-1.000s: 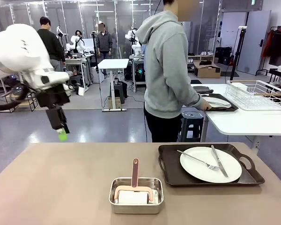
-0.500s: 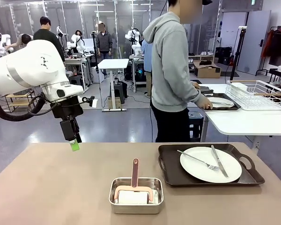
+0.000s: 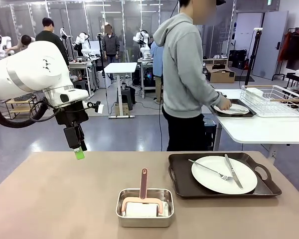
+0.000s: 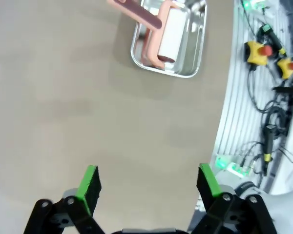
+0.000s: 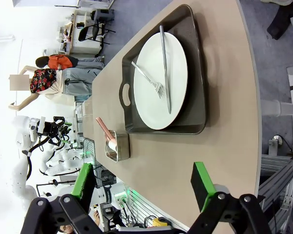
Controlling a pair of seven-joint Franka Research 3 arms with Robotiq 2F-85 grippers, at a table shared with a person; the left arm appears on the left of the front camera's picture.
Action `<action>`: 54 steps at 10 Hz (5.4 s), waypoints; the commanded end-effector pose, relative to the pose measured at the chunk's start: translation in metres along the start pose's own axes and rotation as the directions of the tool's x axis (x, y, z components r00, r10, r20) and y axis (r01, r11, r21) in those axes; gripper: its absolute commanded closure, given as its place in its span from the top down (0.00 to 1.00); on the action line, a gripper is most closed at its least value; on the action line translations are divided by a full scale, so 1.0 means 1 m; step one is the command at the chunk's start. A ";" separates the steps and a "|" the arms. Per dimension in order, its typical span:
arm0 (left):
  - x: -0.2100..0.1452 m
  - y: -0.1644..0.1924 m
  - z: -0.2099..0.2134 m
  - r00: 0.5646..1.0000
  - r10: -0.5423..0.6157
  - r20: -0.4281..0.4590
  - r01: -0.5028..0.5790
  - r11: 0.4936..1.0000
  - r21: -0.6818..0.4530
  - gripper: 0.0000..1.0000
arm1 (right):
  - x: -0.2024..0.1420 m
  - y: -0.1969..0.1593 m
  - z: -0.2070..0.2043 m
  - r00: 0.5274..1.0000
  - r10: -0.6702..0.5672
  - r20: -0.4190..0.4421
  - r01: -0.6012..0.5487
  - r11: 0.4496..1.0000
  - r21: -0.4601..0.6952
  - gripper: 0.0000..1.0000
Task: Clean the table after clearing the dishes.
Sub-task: When the left (or right) Handle tray is removed, use the left hand (or right hand) to clean the left (or right) side of the table with the Lint Roller.
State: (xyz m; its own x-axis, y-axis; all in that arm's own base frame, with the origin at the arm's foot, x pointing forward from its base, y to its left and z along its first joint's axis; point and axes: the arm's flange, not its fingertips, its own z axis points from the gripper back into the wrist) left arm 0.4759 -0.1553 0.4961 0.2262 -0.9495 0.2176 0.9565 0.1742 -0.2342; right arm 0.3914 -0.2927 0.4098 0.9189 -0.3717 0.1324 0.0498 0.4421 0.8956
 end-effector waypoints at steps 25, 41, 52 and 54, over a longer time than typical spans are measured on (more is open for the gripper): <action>0.218 0.087 -0.177 0.930 -0.317 -0.184 0.177 0.827 -0.534 1.00 | -0.001 0.003 0.001 1.000 0.005 0.003 -0.005 1.000 0.000 1.00; 0.216 0.063 -0.143 0.949 -0.213 -0.233 0.089 0.888 -0.451 0.06 | -0.001 0.003 0.001 1.000 0.005 0.003 -0.005 1.000 0.000 1.00; 0.047 0.008 0.004 0.643 0.719 0.264 -0.749 0.663 0.017 0.06 | -0.001 0.003 0.001 1.000 0.005 0.003 -0.005 1.000 0.000 1.00; 0.057 0.003 0.003 0.839 0.490 0.236 -0.522 0.848 0.093 0.06 | -0.001 0.003 0.001 1.000 0.005 0.003 -0.005 1.000 0.000 1.00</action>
State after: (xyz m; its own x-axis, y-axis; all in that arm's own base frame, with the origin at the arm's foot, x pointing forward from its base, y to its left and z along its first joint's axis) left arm 0.5022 -0.1974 0.5043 0.8232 -0.5184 0.2315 0.5665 0.7776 -0.2730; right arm 0.3911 -0.2929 0.4102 0.9185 -0.3722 0.1332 0.0494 0.4423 0.8955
